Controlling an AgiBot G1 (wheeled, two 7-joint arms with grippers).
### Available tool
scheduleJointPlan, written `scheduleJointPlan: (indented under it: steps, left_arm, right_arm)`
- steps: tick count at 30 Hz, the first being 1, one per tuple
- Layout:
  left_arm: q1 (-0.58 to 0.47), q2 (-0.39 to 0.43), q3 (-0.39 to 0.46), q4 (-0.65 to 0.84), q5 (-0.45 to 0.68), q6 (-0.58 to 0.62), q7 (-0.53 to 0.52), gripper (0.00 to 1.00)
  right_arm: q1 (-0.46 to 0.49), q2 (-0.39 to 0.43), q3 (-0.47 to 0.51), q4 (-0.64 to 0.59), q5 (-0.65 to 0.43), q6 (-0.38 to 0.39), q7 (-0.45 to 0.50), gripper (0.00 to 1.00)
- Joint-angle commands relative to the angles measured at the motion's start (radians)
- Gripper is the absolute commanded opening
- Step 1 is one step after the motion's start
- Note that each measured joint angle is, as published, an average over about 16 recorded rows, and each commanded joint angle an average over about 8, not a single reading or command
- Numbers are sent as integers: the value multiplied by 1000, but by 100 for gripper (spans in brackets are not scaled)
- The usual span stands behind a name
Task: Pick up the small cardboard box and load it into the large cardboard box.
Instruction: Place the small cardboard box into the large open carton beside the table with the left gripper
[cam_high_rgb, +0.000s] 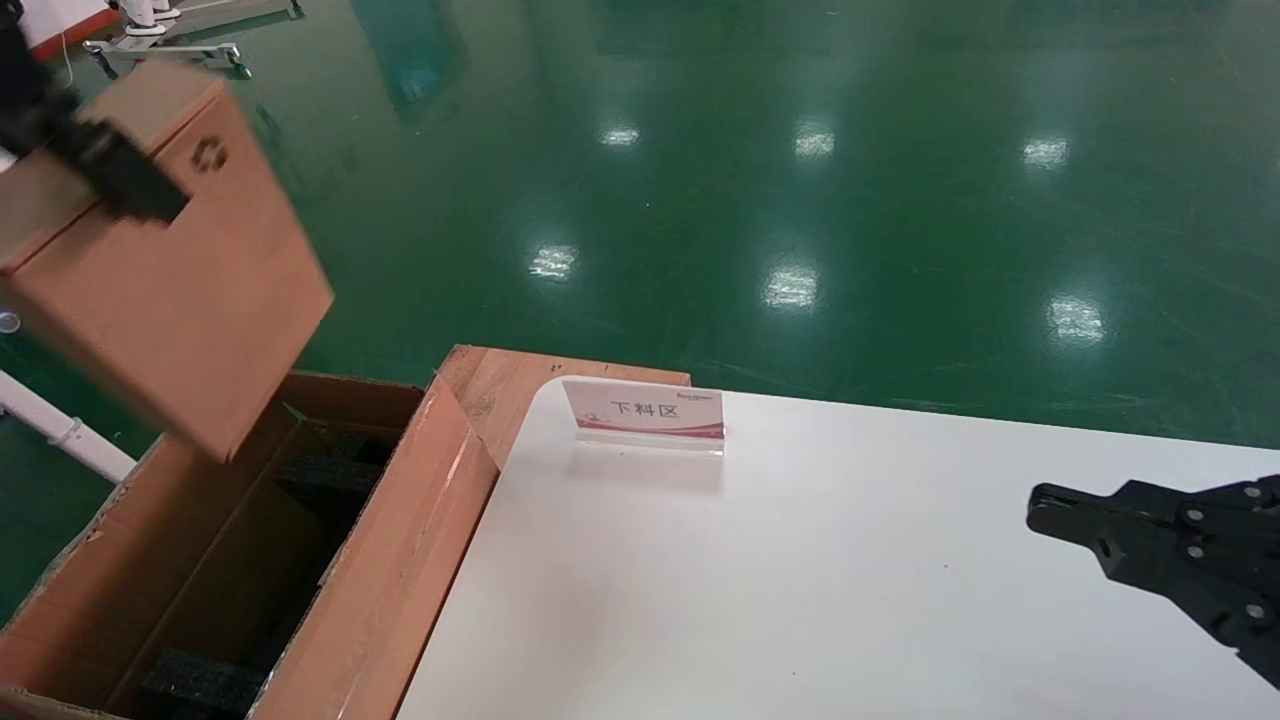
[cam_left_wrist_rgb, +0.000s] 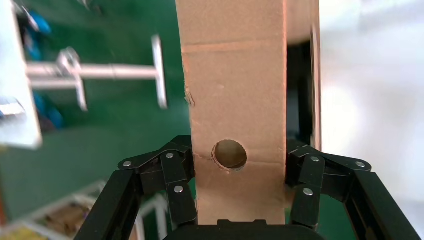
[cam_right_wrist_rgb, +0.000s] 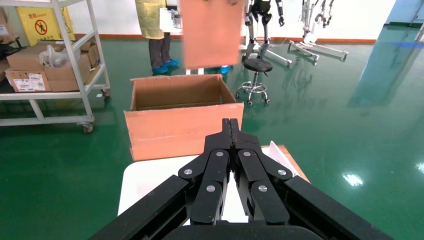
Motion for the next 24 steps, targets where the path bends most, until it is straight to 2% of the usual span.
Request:
scheduleJointPlan:
  steps: [1, 6, 7, 15, 24]
  left_arm:
    - [-37, -10, 70, -40, -57, 13, -32, 0]
    - [-54, -75, 133, -148, -97, 2, -95, 0]
    - [-55, -92, 136, -168, -96, 0, -106, 0]
    - [-53, -228, 113, -295, -16, -5, -161, 0]
    - [-37, -375, 67, -329, 102, -8, -97, 0]
  right_arm:
    - [0, 0, 0, 0, 0, 0, 0, 33]
    - [0, 0, 0, 0, 0, 0, 0, 94]
    - [0, 0, 0, 0, 0, 0, 0, 100]
    - [0, 0, -1, 0, 1, 0, 0, 100]
    - [0, 1, -1, 0, 1, 1, -1, 100]
